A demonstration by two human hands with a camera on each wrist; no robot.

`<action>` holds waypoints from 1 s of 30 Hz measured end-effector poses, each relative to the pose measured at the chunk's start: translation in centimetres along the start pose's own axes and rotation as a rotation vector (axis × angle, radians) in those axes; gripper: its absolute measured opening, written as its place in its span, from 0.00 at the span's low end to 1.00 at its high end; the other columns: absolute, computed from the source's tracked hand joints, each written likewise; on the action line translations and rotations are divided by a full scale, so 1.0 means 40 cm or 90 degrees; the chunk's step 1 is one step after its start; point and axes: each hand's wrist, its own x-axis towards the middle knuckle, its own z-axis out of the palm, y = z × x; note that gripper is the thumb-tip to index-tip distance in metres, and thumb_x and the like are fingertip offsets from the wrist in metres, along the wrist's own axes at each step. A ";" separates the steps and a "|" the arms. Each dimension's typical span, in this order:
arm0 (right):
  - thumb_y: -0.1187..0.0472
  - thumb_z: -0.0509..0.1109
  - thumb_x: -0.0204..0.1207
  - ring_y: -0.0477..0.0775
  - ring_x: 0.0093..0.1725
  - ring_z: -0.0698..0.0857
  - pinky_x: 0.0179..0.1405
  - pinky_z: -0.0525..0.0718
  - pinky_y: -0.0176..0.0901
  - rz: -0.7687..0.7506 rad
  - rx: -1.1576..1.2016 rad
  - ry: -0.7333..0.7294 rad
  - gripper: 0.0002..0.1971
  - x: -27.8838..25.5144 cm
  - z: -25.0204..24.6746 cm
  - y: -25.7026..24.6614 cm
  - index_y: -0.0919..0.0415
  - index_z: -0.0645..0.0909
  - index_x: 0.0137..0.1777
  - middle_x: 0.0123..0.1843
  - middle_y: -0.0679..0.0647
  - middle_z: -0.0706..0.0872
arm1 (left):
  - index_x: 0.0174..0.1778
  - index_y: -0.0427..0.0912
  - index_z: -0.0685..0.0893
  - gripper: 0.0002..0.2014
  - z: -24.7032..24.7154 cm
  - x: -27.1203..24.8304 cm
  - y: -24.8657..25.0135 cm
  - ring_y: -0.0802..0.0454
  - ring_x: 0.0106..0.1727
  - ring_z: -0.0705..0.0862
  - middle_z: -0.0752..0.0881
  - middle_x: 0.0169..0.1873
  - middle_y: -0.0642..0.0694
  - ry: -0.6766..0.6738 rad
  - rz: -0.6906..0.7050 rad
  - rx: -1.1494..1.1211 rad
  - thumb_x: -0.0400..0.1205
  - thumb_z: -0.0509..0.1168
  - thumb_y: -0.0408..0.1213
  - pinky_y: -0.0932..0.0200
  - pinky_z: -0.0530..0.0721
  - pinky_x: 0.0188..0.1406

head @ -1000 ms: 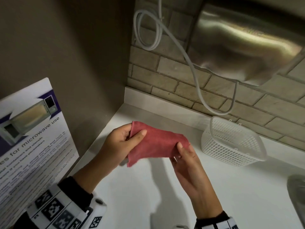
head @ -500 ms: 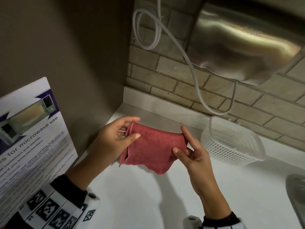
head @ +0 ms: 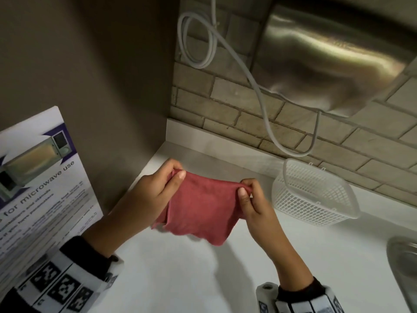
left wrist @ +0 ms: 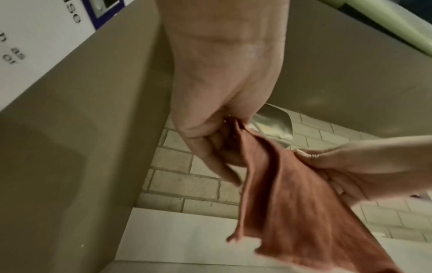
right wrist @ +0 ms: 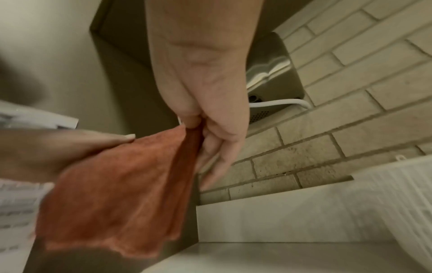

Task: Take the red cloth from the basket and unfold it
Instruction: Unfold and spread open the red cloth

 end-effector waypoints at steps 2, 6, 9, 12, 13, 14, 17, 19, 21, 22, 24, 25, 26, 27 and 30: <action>0.51 0.59 0.87 0.55 0.33 0.83 0.40 0.86 0.63 0.034 0.011 0.017 0.02 0.004 0.013 0.004 0.40 0.71 0.54 0.34 0.54 0.84 | 0.48 0.52 0.75 0.11 0.011 0.005 -0.027 0.53 0.18 0.68 0.68 0.16 0.51 0.017 -0.058 -0.011 0.84 0.57 0.55 0.59 0.68 0.23; 0.50 0.67 0.82 0.50 0.35 0.85 0.41 0.86 0.46 0.190 0.254 -0.031 0.18 -0.001 0.011 0.003 0.42 0.68 0.69 0.37 0.60 0.84 | 0.46 0.67 0.78 0.10 0.017 0.014 -0.075 0.51 0.27 0.73 0.73 0.26 0.46 0.046 -0.275 -0.214 0.73 0.69 0.61 0.51 0.75 0.37; 0.53 0.82 0.67 0.55 0.52 0.88 0.51 0.88 0.44 0.202 0.461 -0.100 0.30 -0.010 -0.001 -0.006 0.49 0.77 0.70 0.52 0.58 0.89 | 0.49 0.72 0.80 0.18 0.007 0.004 -0.069 0.56 0.36 0.85 0.88 0.36 0.52 -0.007 -0.304 -0.387 0.65 0.74 0.57 0.54 0.81 0.43; 0.65 0.83 0.64 0.56 0.57 0.86 0.52 0.86 0.44 0.099 0.266 -0.161 0.33 -0.009 0.002 0.004 0.51 0.81 0.71 0.66 0.58 0.83 | 0.59 0.71 0.82 0.29 0.006 -0.019 -0.077 0.60 0.57 0.87 0.86 0.56 0.57 -0.131 -0.167 -0.195 0.61 0.79 0.53 0.54 0.85 0.56; 0.65 0.82 0.66 0.54 0.57 0.85 0.54 0.86 0.41 0.071 0.132 -0.159 0.34 -0.008 0.006 0.007 0.48 0.80 0.73 0.66 0.57 0.80 | 0.59 0.71 0.83 0.29 0.009 -0.024 -0.079 0.64 0.59 0.84 0.83 0.57 0.59 -0.129 -0.115 -0.107 0.62 0.78 0.50 0.60 0.81 0.63; 0.67 0.81 0.68 0.49 0.56 0.82 0.54 0.84 0.33 0.048 0.012 -0.148 0.34 -0.006 0.011 0.007 0.47 0.78 0.74 0.63 0.57 0.77 | 0.59 0.70 0.82 0.27 0.014 -0.026 -0.082 0.70 0.58 0.81 0.81 0.55 0.61 -0.099 -0.061 -0.041 0.64 0.78 0.45 0.70 0.76 0.64; 0.72 0.78 0.71 0.39 0.52 0.76 0.47 0.75 0.17 -0.036 -0.190 -0.067 0.26 -0.003 0.014 0.008 0.52 0.84 0.68 0.51 0.54 0.80 | 0.55 0.60 0.88 0.19 0.022 -0.021 -0.086 0.72 0.48 0.81 0.79 0.45 0.63 -0.016 0.019 0.034 0.68 0.73 0.40 0.83 0.72 0.52; 0.66 0.79 0.71 0.44 0.52 0.75 0.46 0.76 0.25 -0.053 -0.197 -0.040 0.14 -0.004 0.002 0.010 0.47 0.90 0.53 0.41 0.48 0.86 | 0.48 0.61 0.90 0.13 0.017 -0.022 -0.078 0.63 0.47 0.83 0.79 0.43 0.59 0.004 -0.005 0.030 0.70 0.67 0.49 0.81 0.74 0.48; 0.59 0.82 0.70 0.47 0.54 0.78 0.48 0.77 0.27 0.014 -0.125 -0.026 0.06 0.000 -0.016 0.009 0.47 0.90 0.44 0.46 0.48 0.86 | 0.43 0.63 0.86 0.07 0.014 -0.019 -0.071 0.60 0.49 0.82 0.78 0.45 0.58 0.014 -0.048 0.022 0.71 0.67 0.51 0.78 0.74 0.52; 0.57 0.82 0.69 0.48 0.55 0.80 0.50 0.78 0.28 0.066 -0.061 -0.018 0.05 0.003 -0.023 0.008 0.51 0.89 0.43 0.51 0.49 0.84 | 0.42 0.61 0.85 0.04 0.014 -0.014 -0.073 0.59 0.49 0.83 0.79 0.45 0.57 0.018 -0.085 -0.006 0.73 0.69 0.50 0.72 0.76 0.55; 0.55 0.80 0.72 0.53 0.57 0.86 0.54 0.84 0.36 0.153 0.121 -0.041 0.12 0.002 -0.028 0.001 0.61 0.86 0.50 0.58 0.53 0.86 | 0.37 0.51 0.83 0.13 0.016 -0.006 -0.079 0.46 0.42 0.83 0.82 0.35 0.47 -0.032 -0.169 -0.094 0.73 0.68 0.57 0.49 0.80 0.50; 0.55 0.77 0.75 0.56 0.56 0.88 0.56 0.85 0.42 0.188 0.223 -0.062 0.16 0.000 -0.025 -0.002 0.66 0.83 0.55 0.57 0.57 0.88 | 0.38 0.46 0.81 0.20 0.016 -0.004 -0.074 0.42 0.36 0.79 0.80 0.31 0.41 -0.051 -0.198 -0.122 0.71 0.65 0.62 0.48 0.77 0.43; 0.55 0.74 0.79 0.59 0.54 0.89 0.58 0.85 0.48 0.221 0.317 -0.072 0.18 -0.002 -0.020 -0.008 0.70 0.80 0.58 0.53 0.59 0.89 | 0.37 0.43 0.79 0.25 0.020 -0.003 -0.069 0.45 0.32 0.75 0.76 0.28 0.41 -0.056 -0.221 -0.142 0.71 0.63 0.65 0.50 0.73 0.38; 0.57 0.71 0.81 0.59 0.51 0.89 0.58 0.86 0.52 0.252 0.392 -0.068 0.18 -0.003 -0.014 -0.016 0.72 0.77 0.61 0.50 0.61 0.90 | 0.36 0.41 0.78 0.26 0.028 -0.003 -0.066 0.50 0.29 0.71 0.73 0.26 0.43 -0.051 -0.235 -0.151 0.73 0.64 0.65 0.53 0.69 0.35; 0.59 0.67 0.84 0.56 0.48 0.89 0.51 0.88 0.51 0.289 0.455 -0.042 0.17 -0.007 0.000 -0.027 0.72 0.75 0.65 0.49 0.61 0.90 | 0.40 0.38 0.81 0.16 0.054 -0.006 -0.070 0.54 0.27 0.69 0.71 0.24 0.45 -0.012 -0.280 -0.146 0.84 0.67 0.49 0.58 0.66 0.29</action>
